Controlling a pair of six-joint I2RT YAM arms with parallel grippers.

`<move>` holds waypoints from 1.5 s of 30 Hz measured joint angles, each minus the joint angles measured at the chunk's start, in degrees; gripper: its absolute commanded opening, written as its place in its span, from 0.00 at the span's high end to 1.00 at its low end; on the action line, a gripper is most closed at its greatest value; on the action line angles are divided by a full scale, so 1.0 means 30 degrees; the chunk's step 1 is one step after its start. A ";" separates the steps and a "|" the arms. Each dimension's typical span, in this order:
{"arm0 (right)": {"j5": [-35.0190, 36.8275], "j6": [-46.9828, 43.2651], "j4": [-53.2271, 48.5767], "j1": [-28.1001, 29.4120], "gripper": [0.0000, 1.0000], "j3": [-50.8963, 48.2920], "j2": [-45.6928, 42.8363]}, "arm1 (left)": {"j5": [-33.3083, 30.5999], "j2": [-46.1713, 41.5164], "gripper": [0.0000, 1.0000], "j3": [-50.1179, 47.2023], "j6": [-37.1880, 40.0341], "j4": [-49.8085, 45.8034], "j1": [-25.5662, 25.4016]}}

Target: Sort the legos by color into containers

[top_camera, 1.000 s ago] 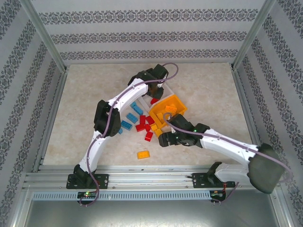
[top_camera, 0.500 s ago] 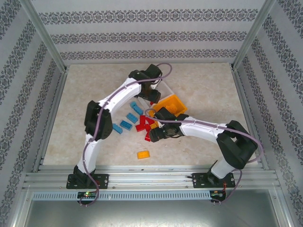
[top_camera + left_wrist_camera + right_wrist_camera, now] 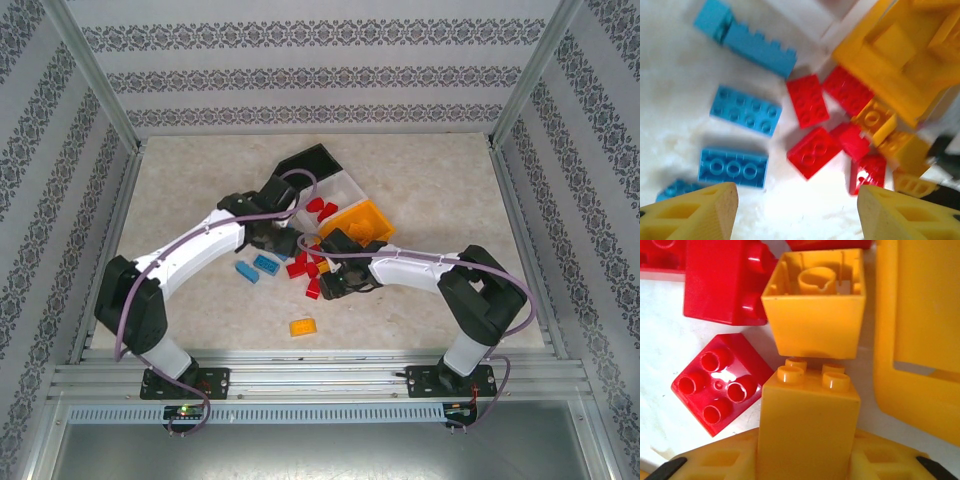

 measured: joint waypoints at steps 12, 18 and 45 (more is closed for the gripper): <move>0.0466 0.0809 -0.1195 0.0160 0.67 -0.1377 -0.5355 | -0.0153 -0.2980 0.30 -0.4269 -0.1027 0.1457 0.0000; 0.1064 0.0729 -0.2747 -0.0780 0.66 -0.0707 -0.8196 | -0.0561 -0.5064 0.26 -0.6171 -0.1712 0.1639 0.0160; -0.1457 -0.1209 -0.3381 -0.7184 0.60 0.7140 0.1355 | 0.2324 -0.9493 0.00 -1.1060 -0.5180 0.3191 0.4619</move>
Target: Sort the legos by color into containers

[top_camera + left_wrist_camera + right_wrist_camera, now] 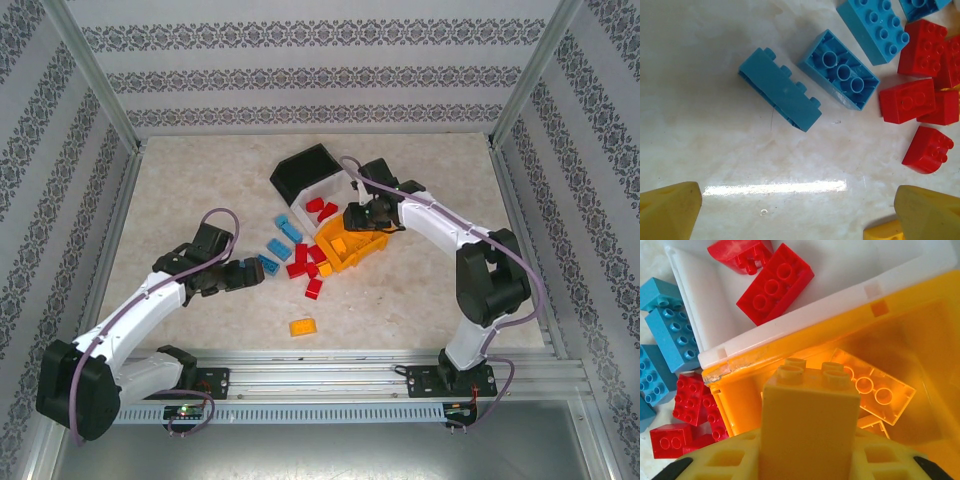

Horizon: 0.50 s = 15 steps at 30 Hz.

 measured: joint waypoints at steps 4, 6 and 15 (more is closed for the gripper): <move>-0.0058 -0.0066 0.0036 0.0000 0.43 -0.0109 0.0124 | 0.0248 0.0583 0.00 0.0000 -0.0022 0.0284 0.0306; -0.0051 -0.0087 0.0036 0.0000 0.41 -0.0109 0.0117 | 0.0328 0.1071 0.00 0.0000 -0.0138 0.0554 0.0488; 0.0714 -0.0051 -0.0036 0.1173 0.36 -0.1625 -0.2725 | 0.0160 0.4466 0.08 0.0007 -0.0197 0.1770 0.1056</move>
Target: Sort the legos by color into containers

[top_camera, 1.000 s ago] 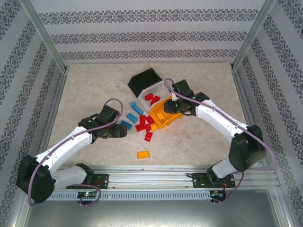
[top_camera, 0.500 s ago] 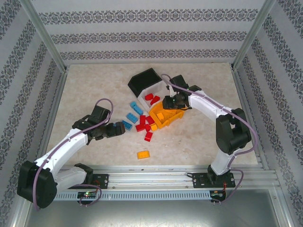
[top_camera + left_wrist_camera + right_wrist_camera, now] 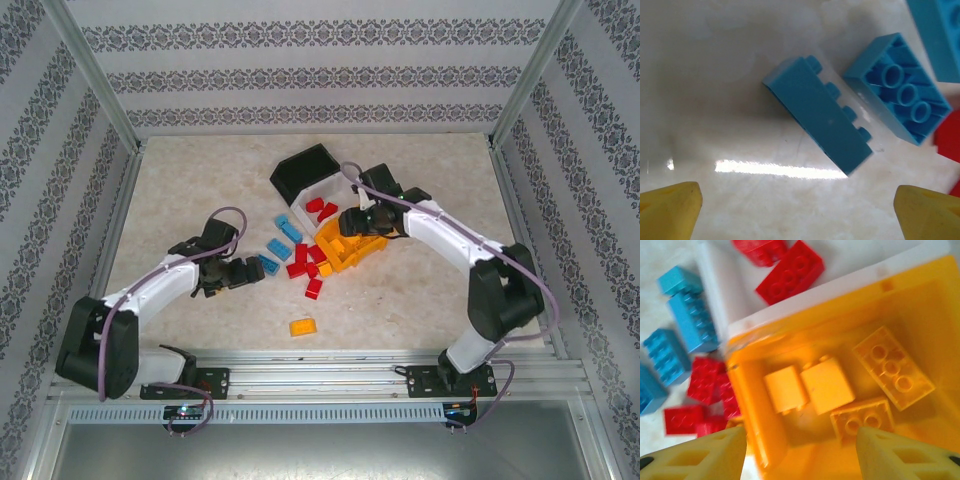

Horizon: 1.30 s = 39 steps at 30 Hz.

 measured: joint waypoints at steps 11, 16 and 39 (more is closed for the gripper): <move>0.0160 0.2040 0.0663 0.6900 0.17 -0.4444 -0.1596 | 0.0146 0.2820 0.24 0.0561 0.0372 0.1705 0.1020; 0.0809 0.3067 0.0933 0.9122 0.13 -0.4444 -0.1056 | 0.0306 0.3388 0.23 0.1122 0.0495 0.1421 0.1239; 0.2907 0.6652 0.0328 1.3799 0.06 -0.2266 0.3840 | -0.0007 0.4685 0.15 0.2681 0.2601 0.0087 0.1472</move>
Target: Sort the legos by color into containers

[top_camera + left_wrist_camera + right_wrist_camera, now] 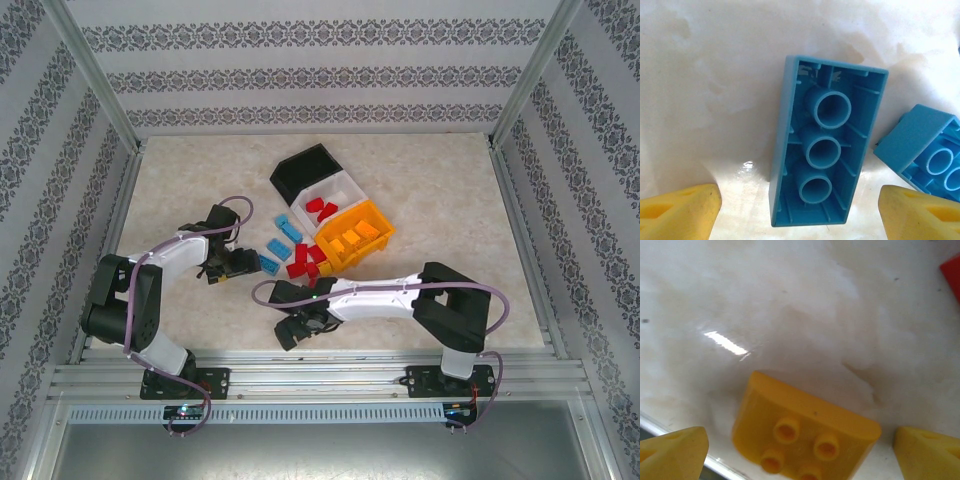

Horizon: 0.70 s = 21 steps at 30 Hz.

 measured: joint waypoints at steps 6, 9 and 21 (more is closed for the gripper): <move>0.0277 0.0474 -0.0372 -0.0007 0.19 0.0299 0.0277 | -0.1297 0.0000 0.15 0.0153 0.0503 0.0117 0.0262; 0.0670 0.0576 -0.0656 -0.0007 0.32 0.0335 0.0342 | -0.1494 0.0000 0.15 0.0182 0.0656 0.0131 0.0284; 0.1195 0.0583 -0.0670 -0.0058 0.40 0.0262 0.0000 | -0.1501 0.0000 0.15 0.0546 0.0867 0.0182 0.0321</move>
